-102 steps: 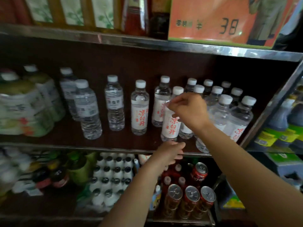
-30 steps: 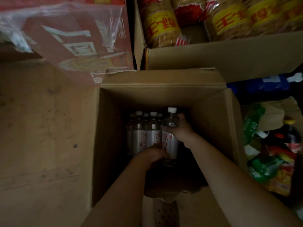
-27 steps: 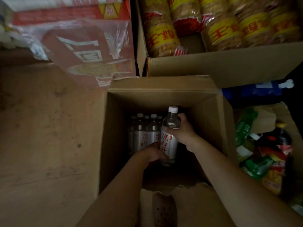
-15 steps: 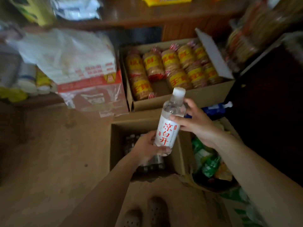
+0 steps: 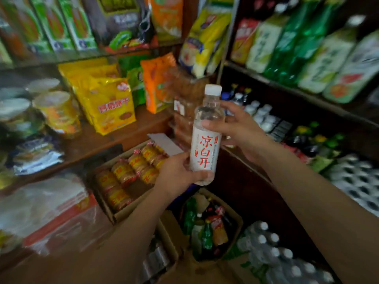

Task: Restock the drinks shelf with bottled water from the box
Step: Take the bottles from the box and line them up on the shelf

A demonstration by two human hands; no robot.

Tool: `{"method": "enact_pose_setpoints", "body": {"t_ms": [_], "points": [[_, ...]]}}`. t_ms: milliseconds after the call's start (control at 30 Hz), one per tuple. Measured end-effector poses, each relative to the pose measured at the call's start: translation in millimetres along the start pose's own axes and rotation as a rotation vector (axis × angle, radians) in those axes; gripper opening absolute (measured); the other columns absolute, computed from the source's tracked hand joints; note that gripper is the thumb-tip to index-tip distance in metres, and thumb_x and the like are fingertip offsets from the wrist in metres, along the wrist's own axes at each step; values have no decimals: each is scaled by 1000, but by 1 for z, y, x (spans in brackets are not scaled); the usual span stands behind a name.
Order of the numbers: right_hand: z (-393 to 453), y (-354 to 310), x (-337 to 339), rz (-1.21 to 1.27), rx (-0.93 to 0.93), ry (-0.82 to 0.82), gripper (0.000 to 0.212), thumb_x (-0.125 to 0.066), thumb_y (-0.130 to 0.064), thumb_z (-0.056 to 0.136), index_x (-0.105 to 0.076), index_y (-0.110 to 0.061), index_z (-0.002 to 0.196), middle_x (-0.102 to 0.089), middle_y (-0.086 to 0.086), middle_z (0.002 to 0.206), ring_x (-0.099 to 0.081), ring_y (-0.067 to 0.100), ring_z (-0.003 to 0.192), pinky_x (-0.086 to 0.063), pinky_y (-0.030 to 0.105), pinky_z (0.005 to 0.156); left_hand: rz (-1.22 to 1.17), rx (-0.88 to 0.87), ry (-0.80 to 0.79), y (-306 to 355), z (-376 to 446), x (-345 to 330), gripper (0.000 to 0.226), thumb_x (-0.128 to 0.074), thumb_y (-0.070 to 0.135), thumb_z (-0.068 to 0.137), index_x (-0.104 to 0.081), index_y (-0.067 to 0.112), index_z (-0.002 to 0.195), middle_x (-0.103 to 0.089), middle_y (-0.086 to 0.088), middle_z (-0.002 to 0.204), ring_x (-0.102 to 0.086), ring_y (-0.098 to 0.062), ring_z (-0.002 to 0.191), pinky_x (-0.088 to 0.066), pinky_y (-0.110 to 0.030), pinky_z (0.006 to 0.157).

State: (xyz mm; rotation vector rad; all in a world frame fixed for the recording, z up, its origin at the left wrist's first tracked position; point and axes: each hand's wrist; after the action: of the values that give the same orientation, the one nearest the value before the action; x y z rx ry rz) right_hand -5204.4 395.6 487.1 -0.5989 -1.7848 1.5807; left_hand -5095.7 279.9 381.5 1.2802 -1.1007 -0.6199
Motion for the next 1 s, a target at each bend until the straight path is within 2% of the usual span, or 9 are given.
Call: {"method": "enact_pose_setpoints", "body": {"t_ms": [67, 200, 300, 367, 400, 500, 633, 833, 1000], "points": [[-20, -26, 37, -21, 34, 112, 50, -78, -19, 76, -55, -28, 119, -70, -9, 92, -70, 1, 75, -51, 20, 56, 3, -62, -39, 41, 3, -24, 49, -87, 39, 60, -68, 28, 103, -72, 13, 101, -69, -4, 89, -58, -33, 82], [-62, -61, 114, -60, 99, 281, 58, -81, -27, 73, -53, -29, 123, -70, -3, 100, -71, 9, 83, -54, 29, 64, 71, -183, -118, 111, 10, -81, 51, -87, 43, 58, -71, 25, 103, -73, 12, 98, -69, -3, 86, -58, -36, 81], [-89, -79, 168, -80, 109, 424, 70, -84, -36, 66, -46, -28, 124, -69, -1, 103, -70, 12, 85, -55, 32, 68, 58, -258, -175, 159, 9, -131, 48, -86, 40, 58, -72, 25, 102, -73, 14, 96, -68, 2, 86, -57, -27, 80], [-112, -85, 210, -100, 96, 531, 76, -87, -47, 54, -49, -23, 114, -69, 1, 106, -70, 16, 90, -58, 41, 76, 38, -292, -228, 189, 5, -171, 42, -87, 35, 60, -72, 27, 98, -71, 17, 91, -66, 9, 82, -54, -13, 71], [-125, -87, 233, -110, 97, 571, 75, -87, -49, 50, -51, -20, 110, -70, 2, 105, -70, 18, 90, -58, 43, 78, 31, -305, -248, 202, 3, -194, 40, -87, 34, 59, -71, 27, 96, -71, 17, 90, -66, 8, 81, -53, -12, 69], [-164, -89, 299, -137, 90, 667, 74, -86, -48, 52, -55, -16, 111, -72, 1, 101, -72, 17, 88, -57, 36, 71, -4, -329, -325, 240, -3, -261, 40, -88, 35, 57, -70, 30, 92, -72, 15, 91, -69, -2, 86, -56, -24, 74], [-207, -85, 373, -131, 85, 770, 63, -88, -37, 60, -57, -16, 111, -74, 2, 96, -72, 15, 83, -58, 38, 76, -10, -352, -411, 281, -13, -340, 38, -88, 34, 59, -67, 32, 91, -70, 18, 87, -66, 4, 80, -51, -14, 66], [-258, -77, 450, -185, 119, 915, 46, -87, -33, 63, -69, -14, 101, -75, 0, 89, -72, 11, 81, -59, 35, 76, -26, -369, -519, 321, -22, -434, 38, -88, 29, 61, -67, 29, 92, -71, 14, 89, -67, 2, 80, -51, -13, 64], [-292, -63, 503, -254, 102, 999, 40, -87, -39, 61, -74, -22, 95, -75, -5, 91, -71, 7, 87, -58, 36, 82, -32, -355, -573, 336, -21, -506, 45, -90, 30, 56, -68, 23, 96, -72, 8, 94, -69, -7, 87, -57, -30, 80]]}}
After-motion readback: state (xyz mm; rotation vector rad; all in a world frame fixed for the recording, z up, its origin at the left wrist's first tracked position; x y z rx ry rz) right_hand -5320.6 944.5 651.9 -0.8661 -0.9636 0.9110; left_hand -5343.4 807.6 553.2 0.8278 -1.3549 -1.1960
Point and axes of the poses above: each hand's wrist, its own z-axis towards the middle knuckle, its own x-axis out of the back of the hand, y = z × x
